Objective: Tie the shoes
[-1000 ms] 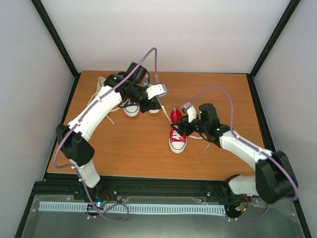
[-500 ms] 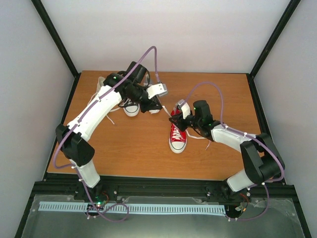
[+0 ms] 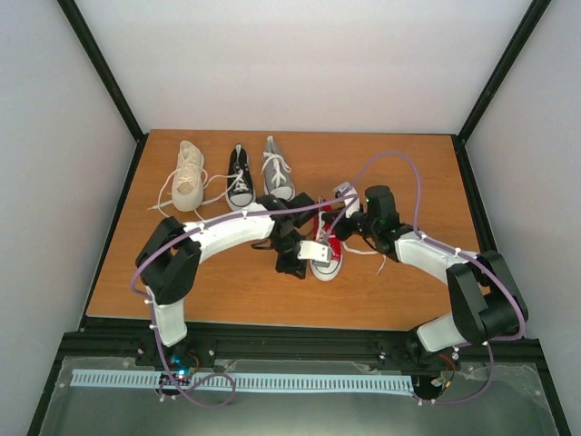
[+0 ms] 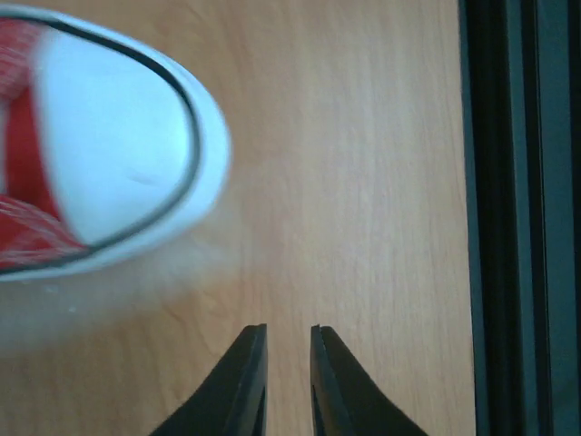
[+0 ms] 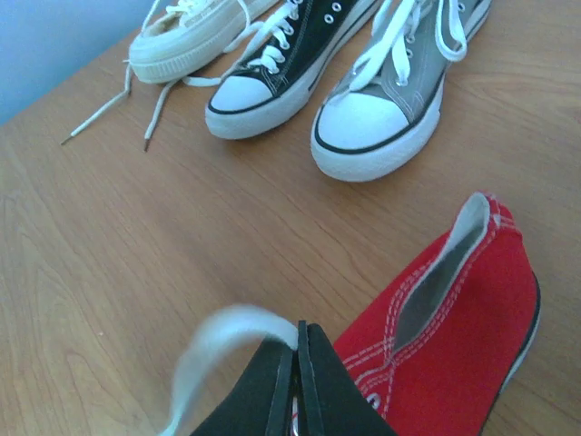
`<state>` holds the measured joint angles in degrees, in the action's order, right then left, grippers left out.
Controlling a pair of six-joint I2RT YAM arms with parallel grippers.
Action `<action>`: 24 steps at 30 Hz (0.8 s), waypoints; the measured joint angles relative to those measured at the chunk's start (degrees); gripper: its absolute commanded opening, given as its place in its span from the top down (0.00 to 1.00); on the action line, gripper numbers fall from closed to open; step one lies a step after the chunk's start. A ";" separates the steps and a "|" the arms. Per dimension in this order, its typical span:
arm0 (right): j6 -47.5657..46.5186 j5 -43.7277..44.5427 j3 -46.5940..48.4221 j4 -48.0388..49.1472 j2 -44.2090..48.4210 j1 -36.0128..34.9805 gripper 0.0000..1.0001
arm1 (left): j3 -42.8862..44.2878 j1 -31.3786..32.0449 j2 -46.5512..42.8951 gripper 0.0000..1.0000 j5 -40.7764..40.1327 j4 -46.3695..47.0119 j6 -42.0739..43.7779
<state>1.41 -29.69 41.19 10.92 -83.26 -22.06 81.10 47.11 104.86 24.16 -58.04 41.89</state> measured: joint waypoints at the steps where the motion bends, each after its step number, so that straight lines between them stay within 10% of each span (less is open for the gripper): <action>1: -0.02 -0.28 -0.55 -0.22 0.04 -0.42 0.97 | -0.74 0.87 0.90 0.53 -0.35 0.76 0.98; 3: 0.00 -0.09 -0.90 -0.24 0.13 -0.09 0.97 | -1.64 0.66 1.11 0.42 -0.37 0.04 2.69; 24: 6.49 3.63 -3.04 0.28 4.94 0.50 0.97 | 4.15 -9.01 6.95 0.40 9.66 28.59 -18.73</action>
<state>7.90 -26.06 38.15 11.20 -78.32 -21.56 85.25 38.11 111.81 33.82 -29.45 23.16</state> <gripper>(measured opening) 0.030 0.610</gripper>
